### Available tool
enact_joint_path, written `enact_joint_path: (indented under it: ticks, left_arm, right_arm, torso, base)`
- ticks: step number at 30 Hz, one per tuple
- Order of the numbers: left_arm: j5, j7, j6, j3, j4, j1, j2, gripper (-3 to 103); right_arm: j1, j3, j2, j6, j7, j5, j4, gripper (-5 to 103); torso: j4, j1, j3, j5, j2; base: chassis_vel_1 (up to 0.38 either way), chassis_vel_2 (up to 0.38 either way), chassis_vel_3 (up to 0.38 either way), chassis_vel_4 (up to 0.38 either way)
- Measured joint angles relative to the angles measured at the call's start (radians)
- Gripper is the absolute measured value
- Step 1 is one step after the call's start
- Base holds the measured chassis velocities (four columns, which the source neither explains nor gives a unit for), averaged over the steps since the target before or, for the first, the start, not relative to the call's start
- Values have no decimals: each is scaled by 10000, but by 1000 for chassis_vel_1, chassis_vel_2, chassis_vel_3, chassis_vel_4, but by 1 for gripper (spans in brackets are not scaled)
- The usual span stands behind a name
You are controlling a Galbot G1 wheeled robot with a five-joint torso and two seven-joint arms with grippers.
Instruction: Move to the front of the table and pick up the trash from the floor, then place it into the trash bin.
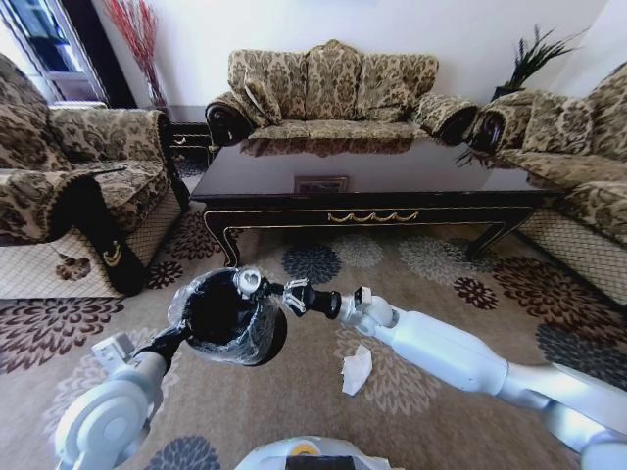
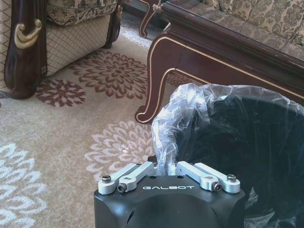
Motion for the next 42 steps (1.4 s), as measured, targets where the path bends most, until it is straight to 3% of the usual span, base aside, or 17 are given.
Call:
enact_joint_path:
  ticks: [9, 22, 30, 32, 34, 37, 39, 40, 42]
  left_arm:
    - [-29, 43, 0, 40, 53, -94, 9, 3]
    - [43, 52, -30, 248, 47, -102, -138, 3]
    - [39, 50, -29, 190, 21, -113, -146, 3]
    - [47, 50, -29, 215, 24, -130, -163, 3]
    - [51, 50, -29, 224, 27, -132, -167, 3]
    - [58, 57, -29, 249, 37, -137, -172, 3]
    - [57, 61, -29, 248, 37, -137, -168, 3]
    - [57, 67, -29, 237, 37, -132, -151, 3]
    - [57, 68, -29, 211, 36, -113, -134, 3]
  right_arm:
    - [434, -212, 133, 86, -112, -597, 56, 0]
    - [1552, -1572, 1202, 177, 1, -627, -824, 0]
    - [1605, -1808, 1169, 209, 57, -661, -970, -3]
    - [1604, -1774, 1029, 189, 73, -657, -934, 11]
    - [1604, -1756, 1008, 186, 73, -659, -927, 11]
    - [1557, -1620, 887, 152, 74, -644, -839, 27]
    - [1554, -1603, 870, 148, 74, -638, -822, 27]
    - [1554, -1570, 828, 143, 74, -626, -774, 37]
    - [1568, -1520, 776, 141, 82, -579, -688, 43]
  torso:
    - [-1, 0, 0, 0, 0]
    - [2, 0, 1, -1, 0]
    - [1, 1, 1, 0, 0]
    - [-1, 0, 1, 0, 0]
    - [-1, 0, 1, 0, 0]
    - [-1, 0, 1, 0, 0]
    - [0, 0, 0, 0, 0]
    - [-1, 1, 1, 0, 0]
    - [-1, 1, 1, 1, 0]
  base:
    - [0, 0, 0, 0]
    - [0, 0, 0, 0]
    - [0, 0, 0, 0]
    - [0, 0, 0, 0]
    - [0, 0, 0, 0]
    - [0, 0, 0, 0]
    - [0, 0, 0, 0]
    - [0, 0, 0, 0]
    - [0, 0, 0, 0]
